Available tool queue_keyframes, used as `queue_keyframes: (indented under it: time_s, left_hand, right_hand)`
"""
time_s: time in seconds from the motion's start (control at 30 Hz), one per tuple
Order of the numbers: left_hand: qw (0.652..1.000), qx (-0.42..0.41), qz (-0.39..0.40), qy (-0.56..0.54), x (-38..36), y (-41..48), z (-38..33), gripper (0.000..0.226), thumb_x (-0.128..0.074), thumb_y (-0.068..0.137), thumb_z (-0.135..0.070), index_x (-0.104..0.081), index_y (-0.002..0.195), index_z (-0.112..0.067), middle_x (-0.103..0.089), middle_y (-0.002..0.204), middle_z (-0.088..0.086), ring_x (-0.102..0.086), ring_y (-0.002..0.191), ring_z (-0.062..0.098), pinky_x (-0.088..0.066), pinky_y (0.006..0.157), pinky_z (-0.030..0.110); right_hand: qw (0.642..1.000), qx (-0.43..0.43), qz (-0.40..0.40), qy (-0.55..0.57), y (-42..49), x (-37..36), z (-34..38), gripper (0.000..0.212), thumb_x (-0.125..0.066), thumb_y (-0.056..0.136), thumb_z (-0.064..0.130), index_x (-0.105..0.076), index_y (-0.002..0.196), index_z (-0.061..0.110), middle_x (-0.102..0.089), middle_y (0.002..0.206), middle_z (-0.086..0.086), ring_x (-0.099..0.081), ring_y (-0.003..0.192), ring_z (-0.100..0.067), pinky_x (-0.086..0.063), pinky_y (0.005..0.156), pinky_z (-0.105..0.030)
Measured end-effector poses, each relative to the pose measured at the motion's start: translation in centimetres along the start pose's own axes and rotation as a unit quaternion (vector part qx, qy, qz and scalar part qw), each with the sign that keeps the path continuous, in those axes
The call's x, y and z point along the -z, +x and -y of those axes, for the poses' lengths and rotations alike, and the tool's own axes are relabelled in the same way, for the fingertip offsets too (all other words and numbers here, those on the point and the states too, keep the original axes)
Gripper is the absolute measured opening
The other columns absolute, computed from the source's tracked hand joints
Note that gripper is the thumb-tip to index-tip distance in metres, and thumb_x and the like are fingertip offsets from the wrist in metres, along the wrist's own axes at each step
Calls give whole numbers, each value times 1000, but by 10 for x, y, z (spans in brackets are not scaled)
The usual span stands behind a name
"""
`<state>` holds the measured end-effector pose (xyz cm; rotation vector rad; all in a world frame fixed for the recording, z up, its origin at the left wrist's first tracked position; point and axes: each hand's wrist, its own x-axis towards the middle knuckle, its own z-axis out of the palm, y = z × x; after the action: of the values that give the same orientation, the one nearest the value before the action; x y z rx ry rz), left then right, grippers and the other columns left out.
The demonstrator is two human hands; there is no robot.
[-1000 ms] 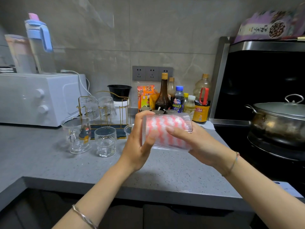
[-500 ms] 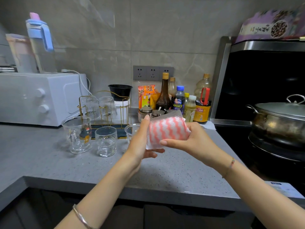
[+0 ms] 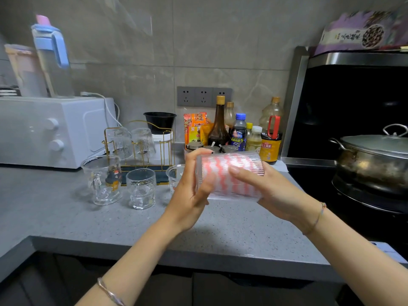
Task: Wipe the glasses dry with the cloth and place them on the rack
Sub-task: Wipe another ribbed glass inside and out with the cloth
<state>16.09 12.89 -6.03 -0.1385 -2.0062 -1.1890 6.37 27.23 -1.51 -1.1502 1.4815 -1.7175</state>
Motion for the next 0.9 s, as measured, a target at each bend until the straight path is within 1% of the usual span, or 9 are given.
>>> queue_keyframes:
  time_s: [0.1, 0.2, 0.27, 0.37, 0.5, 0.63, 0.7, 0.8, 0.9]
  left_hand:
    - [992, 107, 1, -61, -2, 3, 2, 55, -33, 78, -75, -34, 128, -53, -33, 137, -30, -56, 102, 3, -53, 55, 21]
    - [969, 232, 25, -82, -2, 10, 6, 86, -27, 72, -82, -33, 145, -36, -36, 153, 2, -70, 91, 16, -51, 49, 21]
    - [947, 291, 41, -131, 0, 13, 1, 88, -26, 78, -86, -34, 147, -32, -48, 145, 11, -72, 75, 16, -50, 48, 21]
    - [925, 330, 38, -183, 2, 14, -1, 70, -27, 87, -74, -45, 140, -31, -62, 127, 10, -70, 69, 14, -51, 51, 21]
    - [949, 286, 20, -134, -4, 11, 7, 83, -35, 77, -74, -46, 139, -21, -67, 113, 10, -67, 57, 8, -48, 47, 20]
    - [984, 166, -1, -59, -5, 5, 9, 60, -42, 81, -75, -44, 122, -32, -64, 95, -1, -65, 65, 15, -47, 45, 21]
    - [994, 108, 9, -26, -6, 3, 12, 62, -44, 70, -86, -39, 115, -43, -63, 99, -9, -64, 75, 21, -50, 49, 22]
    - [998, 58, 34, 1, -3, 0, 12, 61, -43, 67, -89, -31, 116, -57, -55, 106, -31, -63, 85, 8, -57, 62, 26]
    - [998, 40, 56, 7, -1, -1, 11, 63, -46, 69, -86, -31, 121, -53, -53, 111, -27, -63, 93, 2, -55, 72, 20]
  right_hand:
    - [998, 32, -12, -48, -1, -2, 2, 12, -65, 78, 17, -68, 89, 16, -75, 86, 1, -71, 83, -11, -53, 76, -18]
    - [991, 50, -28, -118, 0, -5, 1, 6, -64, 85, 10, -68, 84, 14, -73, 74, 8, -69, 72, -4, -49, 66, -11]
    - [988, 57, -50, -134, 2, -3, 0, 10, -68, 82, 9, -68, 84, 18, -74, 75, 12, -70, 74, -1, -49, 65, -9]
    - [987, 57, -66, -138, 3, -3, -3, 19, -73, 76, 7, -67, 82, 23, -73, 74, 16, -70, 75, 0, -51, 62, -10]
    - [987, 30, -56, -151, 4, 1, -6, 22, -76, 74, 8, -68, 89, 21, -75, 81, 11, -71, 81, -5, -53, 67, -13]
    - [995, -7, -5, -102, 4, 6, -4, 30, -79, 72, 10, -68, 99, 16, -74, 98, -2, -70, 95, -18, -55, 85, -23]
    - [999, -5, 23, -39, 2, 7, -4, 23, -70, 76, 12, -71, 99, 16, -73, 103, -7, -69, 97, -20, -55, 84, -23]
    - [998, -22, 48, 21, -1, 8, -1, 19, -63, 82, 17, -73, 99, 19, -73, 104, -6, -70, 95, -17, -55, 79, -22]
    - [998, -44, 29, 34, 1, 12, -2, 29, -65, 79, 16, -65, 108, 13, -74, 101, -7, -71, 90, -18, -56, 76, -24]
